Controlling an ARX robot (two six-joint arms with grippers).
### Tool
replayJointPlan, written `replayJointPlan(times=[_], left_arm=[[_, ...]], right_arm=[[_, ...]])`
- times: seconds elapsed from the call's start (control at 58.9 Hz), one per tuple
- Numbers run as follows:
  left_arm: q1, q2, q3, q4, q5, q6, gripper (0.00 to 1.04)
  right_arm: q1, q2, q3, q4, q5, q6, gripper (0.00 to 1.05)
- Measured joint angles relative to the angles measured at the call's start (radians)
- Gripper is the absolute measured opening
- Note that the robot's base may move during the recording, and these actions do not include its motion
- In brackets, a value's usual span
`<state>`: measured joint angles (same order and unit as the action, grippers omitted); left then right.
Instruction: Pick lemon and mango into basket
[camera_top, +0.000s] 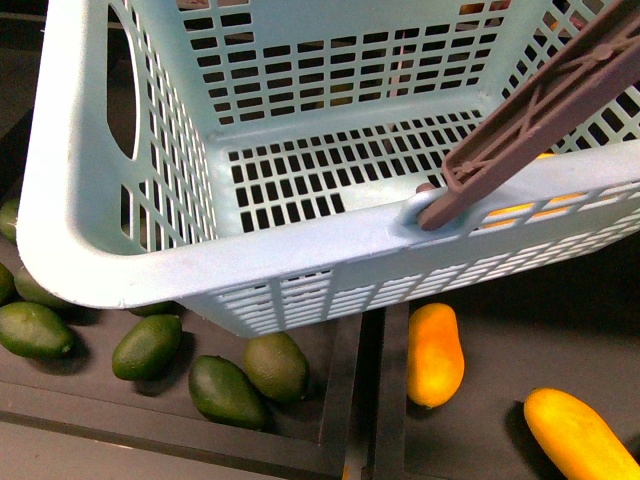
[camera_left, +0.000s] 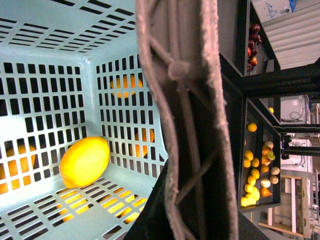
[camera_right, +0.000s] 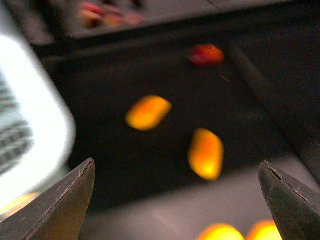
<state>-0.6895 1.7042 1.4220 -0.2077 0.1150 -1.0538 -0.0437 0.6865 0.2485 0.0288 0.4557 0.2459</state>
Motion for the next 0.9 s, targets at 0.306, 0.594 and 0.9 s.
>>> replayJointPlan(times=[0.306,0.594,0.9], left_arm=[[0.005,0.0,0.0,0.0,-0.01,0.008,0.05],[0.004,0.0,0.0,0.0,-0.006,0.006,0.05],[0.004,0.0,0.0,0.0,-0.008,0.007,0.05]], right_arm=[[-0.411,0.553,0.141,0.391,-0.183,-0.008,0.96],[-0.462,1.13,0.28,0.617,-0.233,-0.087,0.96],[-0.419,1.453,0.467,0.632,-0.266,-0.057,0.96]])
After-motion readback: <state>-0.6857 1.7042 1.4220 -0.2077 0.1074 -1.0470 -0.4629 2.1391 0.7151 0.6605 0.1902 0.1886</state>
